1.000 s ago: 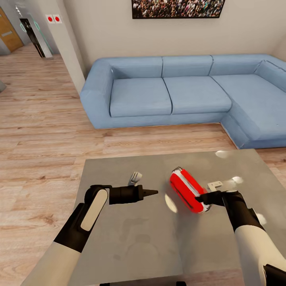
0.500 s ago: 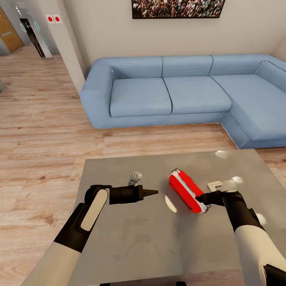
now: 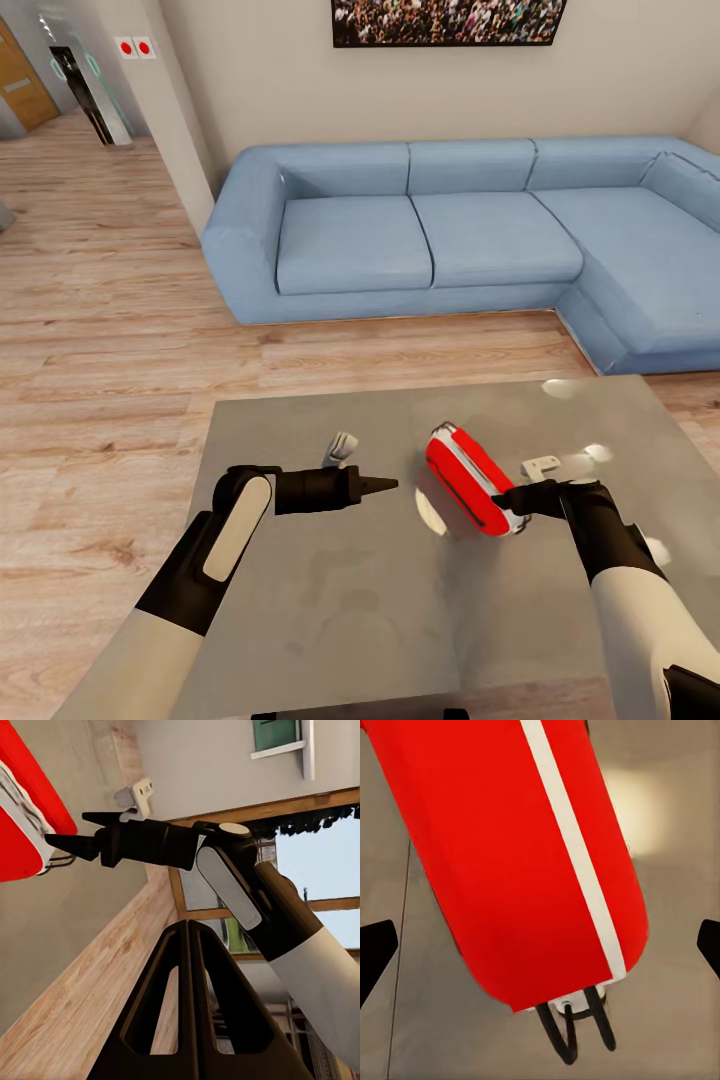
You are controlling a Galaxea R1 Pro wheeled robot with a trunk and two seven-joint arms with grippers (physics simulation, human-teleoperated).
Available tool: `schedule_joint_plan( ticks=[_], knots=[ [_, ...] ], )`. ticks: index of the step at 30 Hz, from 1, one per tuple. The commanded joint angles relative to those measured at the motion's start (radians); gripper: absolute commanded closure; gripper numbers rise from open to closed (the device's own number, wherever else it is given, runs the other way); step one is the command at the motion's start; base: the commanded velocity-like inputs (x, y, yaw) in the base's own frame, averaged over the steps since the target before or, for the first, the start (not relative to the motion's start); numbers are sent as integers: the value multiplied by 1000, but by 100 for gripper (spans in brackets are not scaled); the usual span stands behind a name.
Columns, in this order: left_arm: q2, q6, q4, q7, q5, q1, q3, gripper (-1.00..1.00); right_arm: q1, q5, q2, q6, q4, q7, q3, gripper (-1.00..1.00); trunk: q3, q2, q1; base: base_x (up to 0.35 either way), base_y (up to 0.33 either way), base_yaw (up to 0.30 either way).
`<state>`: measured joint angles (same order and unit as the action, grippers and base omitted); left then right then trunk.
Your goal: Turn on the radio receiver that's on the table in the living room.
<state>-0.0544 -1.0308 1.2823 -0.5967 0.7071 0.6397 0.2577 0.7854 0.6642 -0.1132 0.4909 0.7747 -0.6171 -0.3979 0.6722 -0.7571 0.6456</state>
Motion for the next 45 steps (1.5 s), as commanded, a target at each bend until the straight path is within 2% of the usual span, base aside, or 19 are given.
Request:
schedule_joint_plan(
  ticks=[1, 8, 13, 16, 17, 20, 23, 26, 31, 45],
  knots=[
    [0, 0, 0, 0, 0, 0, 0, 100, 0, 0, 0, 0, 0, 0, 0, -100, 0, 0, 0, 0, 0, 0],
    [1, 0, 1, -1, 4, 0, -1, 100, 0, 4, -4, 7, 14, -7, 0, -100, 0, 0, 0, 0, 0, 0],
    [2, 5, 28, -3, 8, 0, -4, 100, 0, 5, -7, 39, 84, -28, 4, -100, 0, 0, 0, 0, 0, 0],
    [2, 6, 44, -4, 9, 0, -4, 100, 0, 10, -6, 131, 204, -94, 8, -100, 0, 0, 0, 0, 0, 0],
    [2, 6, 47, -4, 10, 0, -5, 100, 0, 15, -5, 181, 260, -139, 9, -100, 0, 0, 0, 0, 0, 0],
    [4, 7, 50, -4, 10, 0, -5, 100, 0, 32, -8, 270, 368, -240, 9, -100, 0, 0, 0, 0, 0, 0],
    [4, 9, 60, -4, 5, 0, -4, 100, -8, 99, -8, 339, 509, -352, 10, -100, 0, 0, 0, 0, 0, 0],
    [4, 10, 79, -4, 2, 0, -4, 100, -33, 159, -4, 357, 571, -387, 11, -100, 0, 0, 0, 0, 0, 0],
    [6, 8, 93, -8, 1, 0, -5, 100, -52, 187, -2, 364, 596, -402, 12, -100, 0, 0, 0, 0, 0, 0],
    [7, 5, 105, -10, 9, 0, -6, 100, -56, 198, -2, 367, 599, -404, 12, -100, 0, 0, 0, 0, 0, 0]
  ],
)
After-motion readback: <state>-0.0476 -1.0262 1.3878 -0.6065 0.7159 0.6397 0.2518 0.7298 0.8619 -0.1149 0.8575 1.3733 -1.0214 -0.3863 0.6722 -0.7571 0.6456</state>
